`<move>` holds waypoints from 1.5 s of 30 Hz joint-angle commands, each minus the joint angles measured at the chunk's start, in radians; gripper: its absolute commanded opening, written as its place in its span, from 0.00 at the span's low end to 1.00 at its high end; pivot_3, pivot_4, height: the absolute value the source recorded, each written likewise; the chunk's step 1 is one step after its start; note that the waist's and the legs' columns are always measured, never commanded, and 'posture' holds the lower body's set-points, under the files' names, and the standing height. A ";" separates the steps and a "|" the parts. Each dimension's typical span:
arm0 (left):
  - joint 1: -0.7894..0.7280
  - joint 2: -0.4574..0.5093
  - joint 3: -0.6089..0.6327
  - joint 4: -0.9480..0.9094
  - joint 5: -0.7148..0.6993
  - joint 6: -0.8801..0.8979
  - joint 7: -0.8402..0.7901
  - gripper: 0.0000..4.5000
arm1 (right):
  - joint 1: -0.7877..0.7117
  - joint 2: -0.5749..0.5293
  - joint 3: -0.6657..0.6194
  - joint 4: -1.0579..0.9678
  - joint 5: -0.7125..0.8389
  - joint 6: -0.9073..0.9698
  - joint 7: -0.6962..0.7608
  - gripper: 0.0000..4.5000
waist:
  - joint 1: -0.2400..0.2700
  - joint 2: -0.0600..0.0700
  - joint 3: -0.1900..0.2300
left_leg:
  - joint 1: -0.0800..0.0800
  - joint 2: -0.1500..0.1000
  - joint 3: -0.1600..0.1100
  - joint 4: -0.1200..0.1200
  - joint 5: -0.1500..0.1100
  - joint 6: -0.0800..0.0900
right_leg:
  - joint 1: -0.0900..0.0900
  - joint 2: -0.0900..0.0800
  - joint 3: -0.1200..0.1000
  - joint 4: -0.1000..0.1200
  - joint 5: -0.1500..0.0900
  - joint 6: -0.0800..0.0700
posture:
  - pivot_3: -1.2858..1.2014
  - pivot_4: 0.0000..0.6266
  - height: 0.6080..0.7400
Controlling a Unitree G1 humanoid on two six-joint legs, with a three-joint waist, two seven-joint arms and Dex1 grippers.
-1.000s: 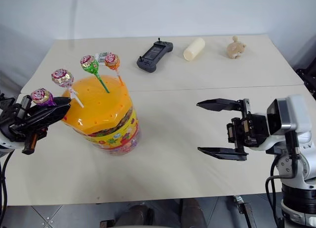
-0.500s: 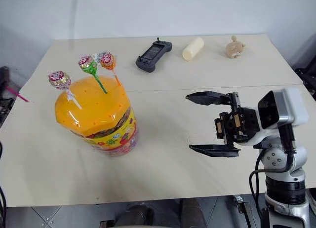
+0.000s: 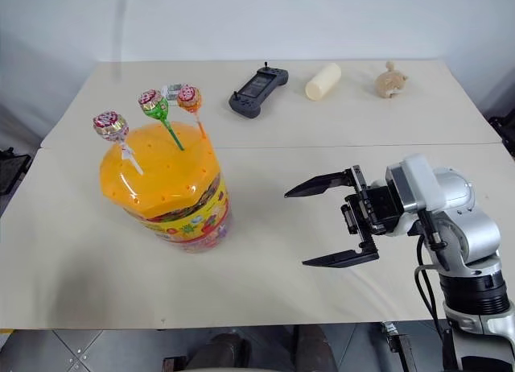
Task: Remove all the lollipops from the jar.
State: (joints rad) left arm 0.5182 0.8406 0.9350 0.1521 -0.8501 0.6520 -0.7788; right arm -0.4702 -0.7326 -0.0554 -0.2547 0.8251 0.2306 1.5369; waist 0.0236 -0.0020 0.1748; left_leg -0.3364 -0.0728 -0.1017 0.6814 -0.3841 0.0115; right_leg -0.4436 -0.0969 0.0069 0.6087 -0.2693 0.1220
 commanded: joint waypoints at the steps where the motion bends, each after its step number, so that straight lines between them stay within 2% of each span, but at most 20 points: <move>1: -0.046 -0.019 -0.045 -0.006 0.053 -0.050 -0.017 0.00 | 0.028 -0.017 -0.011 0.013 -0.021 -0.035 0.071 1.00 | 0.002 -0.001 -0.001 | 0.000 0.000 0.000 0.000 0.000 0.000 | 0.000 0.000 0.000 0.000 0.000 0.000 | 0.52 0.24 1.00; 3: -0.076 -0.033 -0.072 -0.010 0.058 -0.052 -0.033 0.00 | 0.046 -0.019 -0.019 0.030 -0.032 -0.049 0.071 1.00 | 0.002 -0.001 -0.001 | 0.000 0.000 0.000 0.000 0.000 0.000 | 0.000 0.000 0.000 0.000 0.000 0.000 | 0.52 0.24 1.00; 6: -0.110 -0.034 -0.097 -0.015 0.075 -0.024 -0.005 0.16 | 0.068 -0.030 -0.034 0.046 -0.036 -0.067 0.074 1.00 | -0.001 -0.001 -0.001 | 0.000 0.000 0.000 0.000 0.000 0.000 | 0.000 0.000 0.000 0.000 0.000 0.000 | 0.52 0.24 1.00; 10: -0.109 -0.022 -0.073 -0.033 0.069 0.011 -0.003 0.43 | 0.091 -0.045 -0.065 0.048 -0.011 -0.066 0.070 1.00 | -0.013 -0.001 -0.001 | 0.000 0.000 0.000 0.000 0.000 0.000 | -0.001 0.001 0.000 0.001 0.000 0.000 | 0.52 0.24 1.00; 14: -0.084 0.000 0.001 -0.010 0.097 -0.039 -0.031 0.71 | 0.110 -0.033 -0.107 0.033 0.016 -0.070 0.042 1.00 | -0.020 -0.001 -0.001 | 0.000 0.001 0.000 0.000 0.000 0.000 | -0.001 0.001 0.000 0.000 0.000 0.000 | 0.52 0.24 1.00; 15: -0.061 0.007 0.019 -0.021 0.070 -0.039 -0.114 0.77 | 0.117 -0.032 -0.119 0.023 0.027 -0.061 0.027 1.00 | -0.022 -0.001 -0.001 | 0.000 0.001 0.000 0.000 0.000 -0.001 | -0.001 0.001 0.000 0.000 0.000 0.000 | 0.52 0.24 1.00; 19: -0.062 0.014 0.091 -0.042 0.029 -0.175 -0.358 0.77 | 0.133 -0.015 -0.182 -0.007 0.077 -0.025 -0.071 1.00 | -0.022 0.000 0.000 | 0.000 0.001 0.001 0.000 0.000 0.000 | 0.000 0.000 0.000 0.000 0.000 0.000 | 0.52 0.24 1.00; 23: -0.138 0.041 0.116 -0.126 -0.063 -0.130 -0.407 0.77 | 0.139 -0.013 -0.251 -0.031 0.126 0.024 -0.166 1.00 | -0.010 0.000 0.000 | 0.000 0.001 0.000 0.000 0.000 -0.001 | 0.000 0.000 -0.001 0.000 0.000 0.000 | 0.52 0.24 1.00; 25: -0.231 0.070 0.043 -0.256 -0.154 -0.064 -0.387 0.77 | 0.137 -0.014 -0.292 -0.044 0.148 0.043 -0.221 1.00 | -0.001 0.000 0.000 | 0.000 0.001 0.000 0.000 0.000 -0.001 | 0.000 0.000 -0.001 0.000 0.000 0.000 | 0.52 0.24 1.00; 27: -0.392 0.095 -0.073 -0.363 -0.244 -0.014 -0.328 0.85 | 0.137 -0.013 -0.323 -0.060 0.162 0.055 -0.267 1.00 | 0.012 0.001 0.001 | 0.000 0.000 -0.001 0.001 0.000 0.000 | 0.001 -0.001 -0.001 0.001 0.000 0.000 | 0.52 0.24 1.00; 30: -0.647 0.085 -0.273 -0.444 -0.272 0.008 -0.250 0.99 | 0.162 -0.015 -0.352 -0.098 0.168 0.061 -0.302 1.00 | 0.015 0.000 0.001 | 0.000 -0.001 -0.003 0.002 0.000 -0.001 | 0.001 -0.002 -0.002 0.001 0.000 0.000 | 0.52 0.24 1.00; 32: -0.795 0.072 -0.394 -0.462 -0.267 0.027 -0.217 0.99 | 0.180 -0.018 -0.368 -0.122 0.168 0.062 -0.322 1.00 | 0.004 0.001 0.001 | 0.000 -0.001 -0.002 0.002 0.001 -0.001 | 0.001 -0.001 -0.001 0.002 0.001 0.001 | 0.52 0.24 1.00; 36: -0.939 0.048 -0.501 -0.449 -0.274 0.063 -0.188 0.99 | 0.212 -0.024 -0.388 -0.153 0.164 0.061 -0.337 1.00 | -0.028 0.001 0.001 | 0.000 -0.001 0.001 0.000 0.000 0.000 | -0.003 0.003 -0.002 0.006 0.001 0.001 | 0.52 0.24 1.00; 40: -0.965 0.061 -0.559 -0.457 -0.254 0.104 -0.212 0.99 | 0.259 -0.014 -0.406 -0.198 0.158 0.050 -0.363 1.00 | -0.024 0.001 0.001 | 0.001 -0.001 0.000 0.001 0.000 0.000 | -0.003 0.003 -0.003 0.005 0.001 0.001 | 0.52 0.24 1.00; 43: -0.965 0.055 -0.547 -0.447 -0.268 0.118 -0.221 0.86 | 0.283 -0.007 -0.409 -0.217 0.154 0.040 -0.375 1.00 | -0.014 0.001 0.001 | 0.001 -0.002 0.000 0.003 0.000 0.000 | -0.001 0.002 -0.002 0.003 0.001 0.002 | 0.52 0.24 1.00; 45: -0.959 0.063 -0.546 -0.445 -0.255 0.113 -0.253 0.72 | 0.294 -0.004 -0.409 -0.223 0.150 0.034 -0.381 1.00 | -0.003 0.001 0.001 | 0.001 -0.002 -0.001 0.004 0.001 0.000 | -0.001 0.002 -0.002 0.003 0.002 0.003 | 0.52 0.24 1.00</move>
State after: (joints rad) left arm -0.4496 0.8867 0.3921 -0.2959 -1.1024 0.7583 -1.0088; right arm -0.1794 -0.7390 -0.4376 -0.4444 0.9693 0.2833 1.1652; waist 0.0210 -0.0006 0.1756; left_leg -0.3352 -0.0752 -0.1023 0.6850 -0.3831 0.0111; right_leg -0.4445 -0.0947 0.0058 0.6118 -0.2676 0.1245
